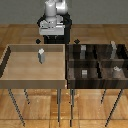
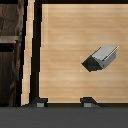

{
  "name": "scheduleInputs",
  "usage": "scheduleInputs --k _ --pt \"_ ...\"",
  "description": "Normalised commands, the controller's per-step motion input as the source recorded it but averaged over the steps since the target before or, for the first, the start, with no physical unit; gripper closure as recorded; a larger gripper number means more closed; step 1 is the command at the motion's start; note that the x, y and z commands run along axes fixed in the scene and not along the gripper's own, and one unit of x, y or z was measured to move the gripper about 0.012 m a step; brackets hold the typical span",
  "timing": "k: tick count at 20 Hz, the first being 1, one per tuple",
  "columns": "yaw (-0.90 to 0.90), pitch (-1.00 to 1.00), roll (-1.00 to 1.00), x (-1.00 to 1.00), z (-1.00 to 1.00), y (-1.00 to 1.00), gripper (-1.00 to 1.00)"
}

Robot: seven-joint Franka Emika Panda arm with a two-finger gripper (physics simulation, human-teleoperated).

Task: Place the milk carton into the appropriate compartment.

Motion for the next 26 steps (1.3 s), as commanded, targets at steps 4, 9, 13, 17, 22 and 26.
scheduleInputs --k 4,9,13,17,22,26 --pt "0.0 0.0 0.0 0.0 0.0 0.0 -1.0" --pt "0.0 0.0 0.0 0.0 0.0 -0.6 -1.0" --pt "0.0 0.0 0.0 0.0 0.0 -1.0 -1.0" --pt "0.11 0.0 0.0 0.0 0.0 -0.5 -1.0" --pt "0.93 0.0 0.0 0.0 0.0 0.0 -1.0" --pt "0.37 0.0 0.0 0.0 0.0 0.0 -1.0"
